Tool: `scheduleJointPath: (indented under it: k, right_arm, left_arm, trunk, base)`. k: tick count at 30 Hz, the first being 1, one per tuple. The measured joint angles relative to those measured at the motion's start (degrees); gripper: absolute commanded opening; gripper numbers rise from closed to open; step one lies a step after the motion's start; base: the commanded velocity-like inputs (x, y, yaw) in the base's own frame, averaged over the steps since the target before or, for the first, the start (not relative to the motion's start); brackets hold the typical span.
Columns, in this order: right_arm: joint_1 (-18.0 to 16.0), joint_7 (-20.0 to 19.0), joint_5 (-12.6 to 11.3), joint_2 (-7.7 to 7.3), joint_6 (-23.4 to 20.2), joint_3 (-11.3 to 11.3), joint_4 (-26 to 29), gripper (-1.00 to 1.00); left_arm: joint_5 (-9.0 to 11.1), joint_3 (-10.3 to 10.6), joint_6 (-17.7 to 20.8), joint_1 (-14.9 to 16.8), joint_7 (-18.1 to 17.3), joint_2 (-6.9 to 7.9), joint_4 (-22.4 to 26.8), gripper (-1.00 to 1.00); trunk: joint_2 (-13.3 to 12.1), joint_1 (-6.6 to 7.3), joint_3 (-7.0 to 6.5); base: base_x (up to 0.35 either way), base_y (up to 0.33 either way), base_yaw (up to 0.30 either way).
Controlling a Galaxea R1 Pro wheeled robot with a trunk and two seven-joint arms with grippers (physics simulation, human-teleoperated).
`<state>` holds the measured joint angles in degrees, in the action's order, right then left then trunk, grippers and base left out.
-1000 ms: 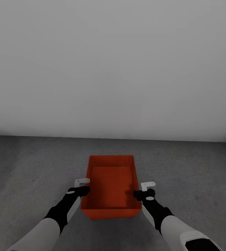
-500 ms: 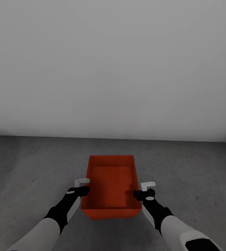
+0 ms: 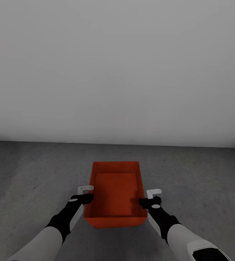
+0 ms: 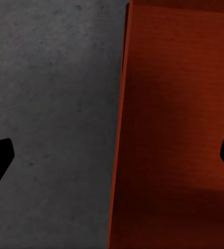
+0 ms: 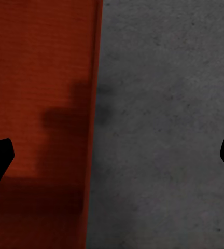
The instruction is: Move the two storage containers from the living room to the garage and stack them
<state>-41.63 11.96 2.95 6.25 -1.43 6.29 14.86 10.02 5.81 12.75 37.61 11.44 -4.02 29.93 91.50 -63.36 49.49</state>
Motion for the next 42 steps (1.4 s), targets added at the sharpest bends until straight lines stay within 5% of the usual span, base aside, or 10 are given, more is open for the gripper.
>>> scheduleJointPath:
  k: [28,42]
  right_arm:
    - [0.0,0.1,0.0,0.0,0.0,0.0,0.0,1.0]
    - [0.0,0.1,0.0,0.0,0.0,0.0,0.0,1.0]
  left_arm:
    - [0.0,0.0,0.0,0.0,0.0,-0.06,0.0,1.0]
    - [0.0,0.0,0.0,0.0,0.0,-0.07,0.0,1.0]
  trunk:
    - [0.0,0.0,0.0]
    - [-5.6,3.07,-2.51]
  base:
    - [0.0,0.0,0.0]
    - [0.0,0.0,0.0]
